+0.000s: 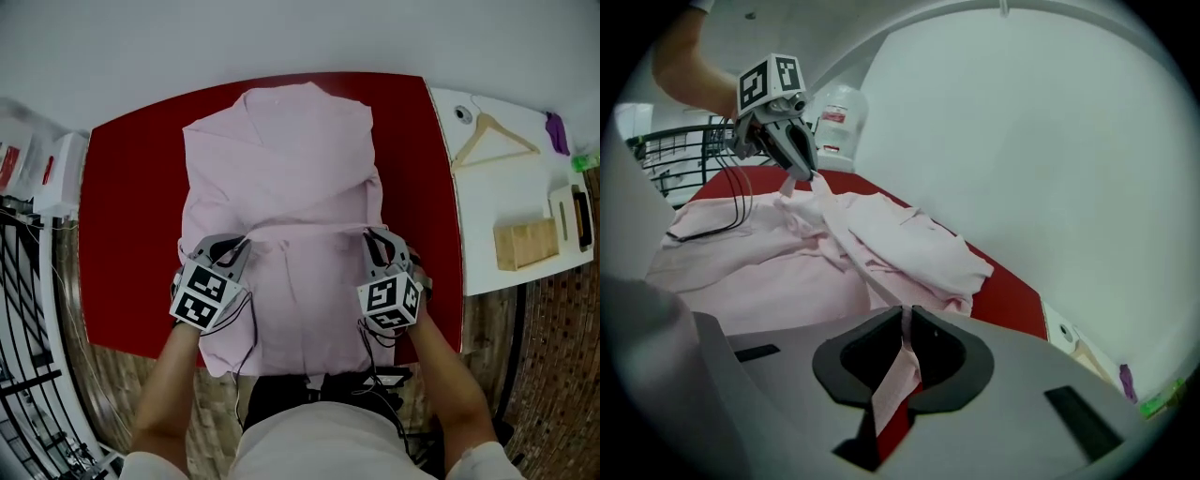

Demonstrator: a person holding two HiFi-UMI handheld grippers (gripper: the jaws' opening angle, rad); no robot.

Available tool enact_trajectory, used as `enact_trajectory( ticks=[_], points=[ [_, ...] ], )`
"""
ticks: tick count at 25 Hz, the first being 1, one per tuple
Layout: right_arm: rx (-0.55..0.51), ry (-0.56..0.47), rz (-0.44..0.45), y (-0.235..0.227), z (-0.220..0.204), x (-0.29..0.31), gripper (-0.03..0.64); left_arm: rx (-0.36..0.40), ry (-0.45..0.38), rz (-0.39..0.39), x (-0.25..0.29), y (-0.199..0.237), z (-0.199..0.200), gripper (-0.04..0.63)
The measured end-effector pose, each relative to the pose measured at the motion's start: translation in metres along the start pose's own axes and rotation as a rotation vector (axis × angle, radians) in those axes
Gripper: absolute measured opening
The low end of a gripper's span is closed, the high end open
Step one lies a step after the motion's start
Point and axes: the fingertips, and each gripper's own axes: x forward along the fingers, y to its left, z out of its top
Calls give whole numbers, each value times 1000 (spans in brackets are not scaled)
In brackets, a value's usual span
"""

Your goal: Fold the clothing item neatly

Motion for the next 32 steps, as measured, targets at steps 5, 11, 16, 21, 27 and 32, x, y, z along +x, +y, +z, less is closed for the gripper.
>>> enact_trajectory(
  ticks=[5, 11, 16, 21, 27, 32],
  points=[
    [-60, 66, 23, 18, -14, 13, 37, -25, 94, 1, 16, 6, -51, 21],
    [-90, 159, 60, 32, -35, 26, 37, -48, 129, -49, 25, 9, -74, 97],
    [-56, 155, 45, 29, -30, 23, 67, -51, 80, -80, 10, 11, -74, 130],
    [-24, 126, 2, 20, -17, 8, 120, -90, 2, -114, -11, 10, -70, 130],
    [17, 140, -81, 22, -6, -18, 122, -106, -105, -156, -42, 9, -68, 129],
    [44, 152, -137, 35, -5, -43, 121, -91, -150, -212, -65, -8, -76, 129]
  ],
)
